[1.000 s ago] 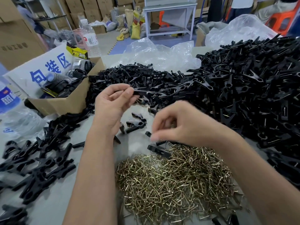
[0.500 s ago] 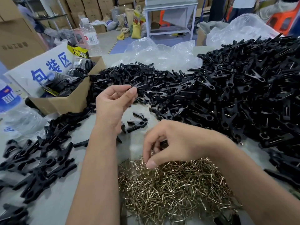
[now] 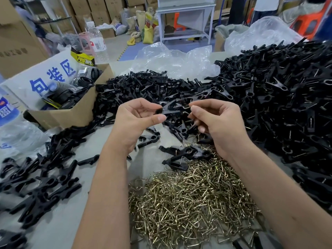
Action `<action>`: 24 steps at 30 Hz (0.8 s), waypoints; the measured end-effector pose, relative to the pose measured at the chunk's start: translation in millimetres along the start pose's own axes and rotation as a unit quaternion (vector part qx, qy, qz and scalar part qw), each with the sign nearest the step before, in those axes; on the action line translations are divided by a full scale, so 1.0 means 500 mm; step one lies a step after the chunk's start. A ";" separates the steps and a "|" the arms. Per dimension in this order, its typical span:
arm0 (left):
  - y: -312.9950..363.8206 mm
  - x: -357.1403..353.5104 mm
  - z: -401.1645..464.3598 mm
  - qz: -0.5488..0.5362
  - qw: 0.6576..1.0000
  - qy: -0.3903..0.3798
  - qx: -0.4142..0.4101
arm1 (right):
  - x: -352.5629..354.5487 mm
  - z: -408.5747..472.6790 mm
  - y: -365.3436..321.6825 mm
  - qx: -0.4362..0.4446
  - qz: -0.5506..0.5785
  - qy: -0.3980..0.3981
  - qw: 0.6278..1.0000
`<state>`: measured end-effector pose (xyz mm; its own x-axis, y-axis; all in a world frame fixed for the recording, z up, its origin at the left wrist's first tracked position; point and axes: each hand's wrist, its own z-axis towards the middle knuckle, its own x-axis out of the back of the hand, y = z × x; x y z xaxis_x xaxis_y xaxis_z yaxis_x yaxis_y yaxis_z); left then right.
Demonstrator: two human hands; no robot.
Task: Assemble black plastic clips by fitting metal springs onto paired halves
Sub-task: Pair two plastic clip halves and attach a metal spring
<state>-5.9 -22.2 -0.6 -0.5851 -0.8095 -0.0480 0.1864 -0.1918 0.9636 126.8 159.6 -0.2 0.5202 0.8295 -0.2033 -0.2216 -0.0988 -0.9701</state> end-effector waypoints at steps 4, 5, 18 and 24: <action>0.001 -0.012 -0.001 -0.001 0.999 -0.051 -0.011 | 0.001 0.002 0.008 0.002 -0.022 0.017 1.000; 0.002 -0.014 -0.001 -0.001 0.998 -0.055 -0.015 | 0.000 0.001 0.008 0.003 -0.023 0.020 1.000; 0.011 -0.040 -0.005 0.009 0.997 -0.076 -0.005 | -0.013 -0.005 0.016 0.057 -0.107 0.063 0.991; 0.013 -0.040 -0.005 0.009 0.997 -0.080 -0.001 | -0.017 -0.014 0.008 -0.001 -0.030 0.030 0.999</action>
<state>9.0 -8.6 5.8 -0.7002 -0.7138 0.0118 0.1994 -0.1797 0.9633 127.1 148.2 -3.0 0.5808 0.7995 -0.1528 -0.1870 -0.0517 -0.9810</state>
